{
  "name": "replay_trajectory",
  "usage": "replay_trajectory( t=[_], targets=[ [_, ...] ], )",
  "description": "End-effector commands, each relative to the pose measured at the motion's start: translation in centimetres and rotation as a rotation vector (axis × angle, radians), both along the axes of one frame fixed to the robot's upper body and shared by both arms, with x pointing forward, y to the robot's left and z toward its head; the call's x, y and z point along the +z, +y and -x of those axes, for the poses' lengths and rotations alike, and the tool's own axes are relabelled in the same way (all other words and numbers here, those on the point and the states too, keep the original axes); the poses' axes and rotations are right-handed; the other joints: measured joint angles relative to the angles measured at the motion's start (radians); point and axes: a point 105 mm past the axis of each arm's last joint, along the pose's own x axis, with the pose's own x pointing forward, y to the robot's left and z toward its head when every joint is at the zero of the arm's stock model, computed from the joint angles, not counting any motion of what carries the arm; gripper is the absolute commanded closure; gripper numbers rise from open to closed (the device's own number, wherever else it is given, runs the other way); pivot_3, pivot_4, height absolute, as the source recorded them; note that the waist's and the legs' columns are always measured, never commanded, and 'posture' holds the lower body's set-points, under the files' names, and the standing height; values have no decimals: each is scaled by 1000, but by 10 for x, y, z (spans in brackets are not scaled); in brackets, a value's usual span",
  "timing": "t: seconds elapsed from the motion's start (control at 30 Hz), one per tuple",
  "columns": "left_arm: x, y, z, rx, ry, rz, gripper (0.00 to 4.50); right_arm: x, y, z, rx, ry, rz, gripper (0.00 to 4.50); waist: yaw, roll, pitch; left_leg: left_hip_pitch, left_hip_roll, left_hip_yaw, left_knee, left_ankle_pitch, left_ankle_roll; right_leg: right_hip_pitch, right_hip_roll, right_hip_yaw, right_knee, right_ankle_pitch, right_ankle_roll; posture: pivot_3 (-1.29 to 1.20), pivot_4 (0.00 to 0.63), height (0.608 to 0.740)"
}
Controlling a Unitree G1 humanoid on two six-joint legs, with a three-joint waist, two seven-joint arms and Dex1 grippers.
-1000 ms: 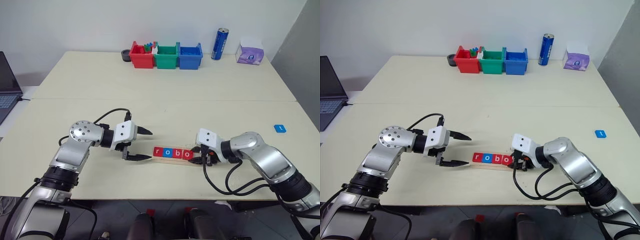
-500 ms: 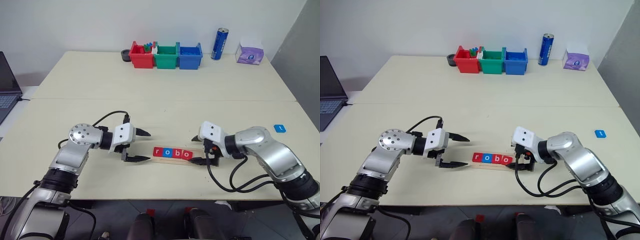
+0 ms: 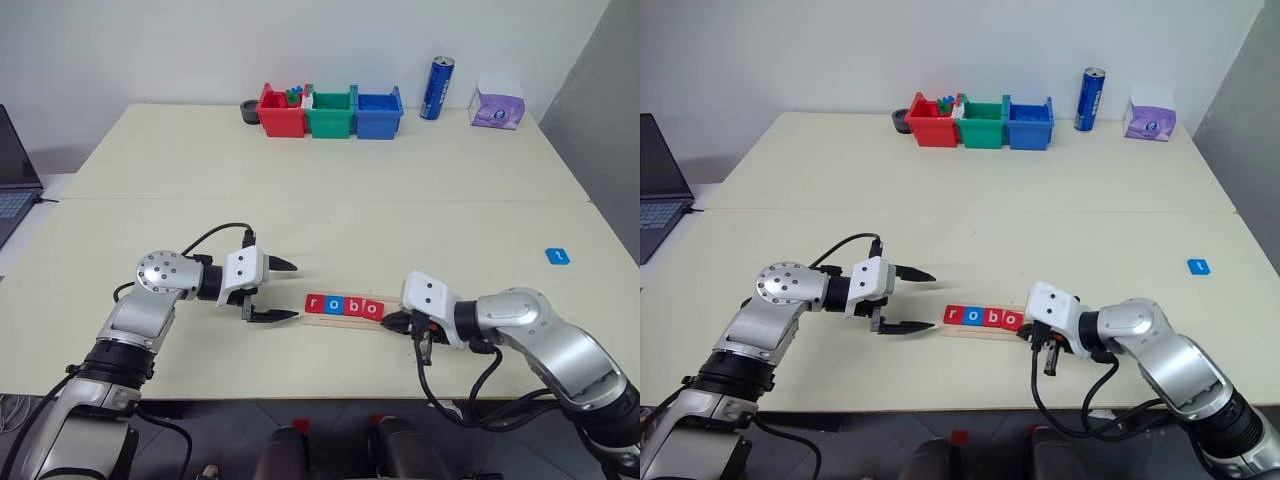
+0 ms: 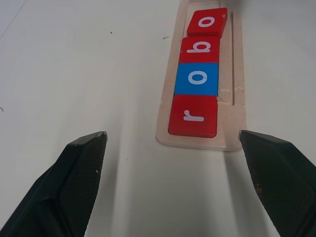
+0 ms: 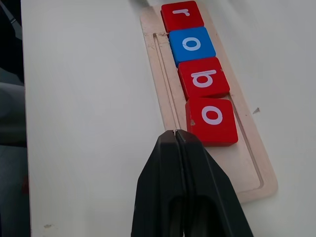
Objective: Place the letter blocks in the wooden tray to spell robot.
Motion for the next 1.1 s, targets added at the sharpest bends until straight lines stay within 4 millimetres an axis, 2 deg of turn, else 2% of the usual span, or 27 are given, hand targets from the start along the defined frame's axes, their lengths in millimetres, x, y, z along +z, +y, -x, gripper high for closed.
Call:
replay_trajectory(
  t=[0.03, 0.13, 0.57, 0.8, 1.1],
  targets=[
    [10, -1, -2, 1, -43, 9, 0, 7, 0, 0, -42, -59, -17, 4478, 0, 0, 0, 0, 0, 0, 0, 0, 0, 0, 0, 0, 0, 0, 0, 0, 150, 740],
    [10, -2, -1, -2, -42, 12, 0, -1, 1, 1, -60, -54, -3, 4478, 0, 0, 0, 0, 0, 0, 0, 0, 0, 0, 0, 0, 0, 0, 0, 0, 150, 740],
    [9, -3, -2, -5, -47, 13, 0, -11, 8, -5, -83, -31, -2, 4478, 0, 0, 0, 0, 0, 0, 0, 0, 0, 0, 0, 0, 0, 0, 0, 0, 150, 740],
    [9, -4, -2, -8, -50, 15, 0, -9, 7, -18, -91, -61, 13, 4478, -1, 0, 0, 0, 0, 0, 0, 0, 0, 0, 0, 0, 0, 0, 0, 0, 150, 740],
    [10, -7, -2, -11, -55, 19, 0, -1, 11, -17, -68, -69, -8, 4478, -1, 0, 0, 0, 0, 0, 0, 0, 0, 0, 0, 0, 0, 0, 0, 0, 150, 740]
  ],
)
